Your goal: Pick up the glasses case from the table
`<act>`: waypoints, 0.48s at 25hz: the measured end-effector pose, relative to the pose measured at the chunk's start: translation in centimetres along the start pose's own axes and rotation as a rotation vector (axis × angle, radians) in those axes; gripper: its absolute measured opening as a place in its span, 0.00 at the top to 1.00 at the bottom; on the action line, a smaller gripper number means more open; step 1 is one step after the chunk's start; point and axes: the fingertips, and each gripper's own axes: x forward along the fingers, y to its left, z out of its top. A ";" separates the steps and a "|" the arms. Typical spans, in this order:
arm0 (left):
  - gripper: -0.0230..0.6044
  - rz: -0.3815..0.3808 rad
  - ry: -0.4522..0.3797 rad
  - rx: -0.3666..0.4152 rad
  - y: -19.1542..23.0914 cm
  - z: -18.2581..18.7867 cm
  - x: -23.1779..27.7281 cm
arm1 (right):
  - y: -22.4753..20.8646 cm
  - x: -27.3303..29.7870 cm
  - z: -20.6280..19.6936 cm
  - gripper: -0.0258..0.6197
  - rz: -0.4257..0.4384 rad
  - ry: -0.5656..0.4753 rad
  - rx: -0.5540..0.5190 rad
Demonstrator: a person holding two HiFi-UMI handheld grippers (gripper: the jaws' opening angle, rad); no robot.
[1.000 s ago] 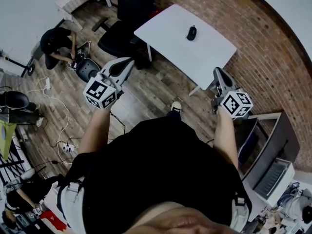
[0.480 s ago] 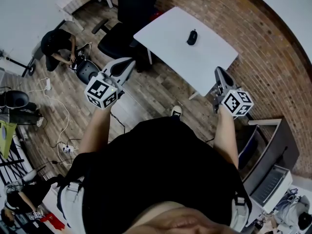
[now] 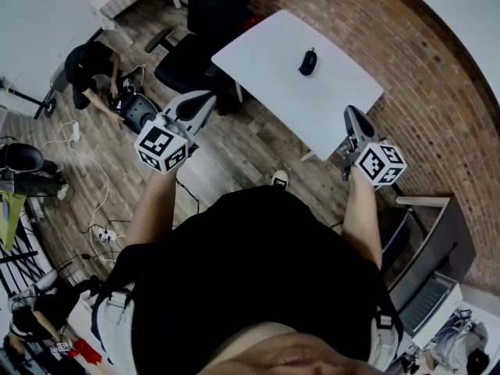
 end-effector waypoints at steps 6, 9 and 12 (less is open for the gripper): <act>0.95 0.001 0.008 0.001 0.5 0.1 2.5 | -2.2 1.1 0.6 0.94 0.003 0.013 0.002; 0.95 0.005 0.014 0.001 0.8 -0.1 3.8 | -3.6 1.9 0.8 0.94 0.004 0.014 0.005; 0.95 0.010 0.019 -0.001 1.1 -0.2 5.0 | -4.8 2.7 1.2 0.94 0.010 0.020 0.007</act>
